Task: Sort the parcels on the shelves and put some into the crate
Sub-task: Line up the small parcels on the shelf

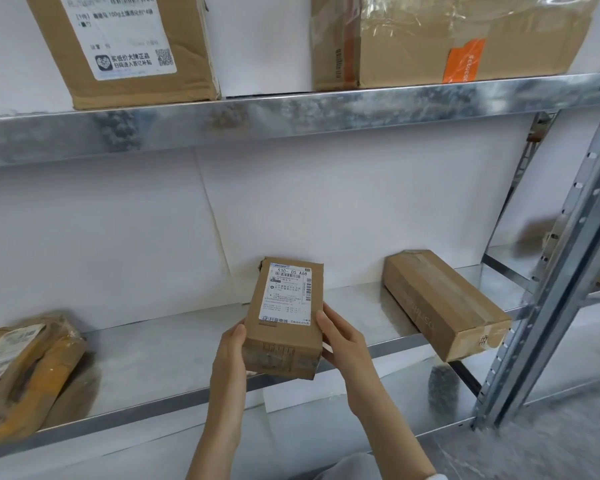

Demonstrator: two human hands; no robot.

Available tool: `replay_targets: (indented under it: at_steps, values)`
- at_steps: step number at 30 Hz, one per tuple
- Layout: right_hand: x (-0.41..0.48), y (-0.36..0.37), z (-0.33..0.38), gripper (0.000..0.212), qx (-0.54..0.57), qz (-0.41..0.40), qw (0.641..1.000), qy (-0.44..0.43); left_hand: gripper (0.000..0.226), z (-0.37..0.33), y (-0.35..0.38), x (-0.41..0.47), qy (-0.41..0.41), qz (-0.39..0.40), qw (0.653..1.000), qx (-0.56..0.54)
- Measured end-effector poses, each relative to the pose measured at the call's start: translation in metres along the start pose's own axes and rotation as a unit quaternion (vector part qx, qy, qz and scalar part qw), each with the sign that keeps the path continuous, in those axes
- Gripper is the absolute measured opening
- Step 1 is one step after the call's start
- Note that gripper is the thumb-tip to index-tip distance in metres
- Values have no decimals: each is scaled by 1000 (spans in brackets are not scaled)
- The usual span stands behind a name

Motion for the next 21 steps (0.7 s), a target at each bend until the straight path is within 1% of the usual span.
replay_targets:
  at_steps: [3,4,6,7,10,11,14,16,18,21]
  values:
    - [5,-6,0,23,-10,-14,1000,-4,50,-1,3,-5,13,7,999,34]
    - [6,-8,1,24,-13,-19,1000,-5,45,0,3,-5,16,9,999,40]
    - [10,-11,1,27,-21,-28,999,-1,22,1,5,-8,28,16,999,43]
    - [13,-12,2,28,-27,-29,999,1,17,1,7,-8,37,16,998,39]
    - [21,-13,1,30,-41,-29,999,19,13,4,9,-16,43,21,999,17]
    - [23,-13,0,31,-46,-29,998,25,14,6,10,-18,46,23,999,12]
    - [28,-13,-3,31,-57,-31,997,31,28,12,9,-19,49,10,998,26]
    - [30,-14,-4,31,-58,-26,997,36,25,12,10,-21,47,4,998,44]
    - [31,-15,-6,31,-62,-15,997,42,14,10,9,-20,52,-1,997,56]
    - [33,-17,-6,32,-71,-7,996,47,19,11,9,-18,57,-4,995,76]
Point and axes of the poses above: each hand's wrist, its own x-axis towards the middle knuckle, its own y-axis out of the palm, z = x × y, the point moved 4 cm from there along x, towards the middle knuckle, and after that the axes turned 6 degrees about z, right-handed, at the moved point
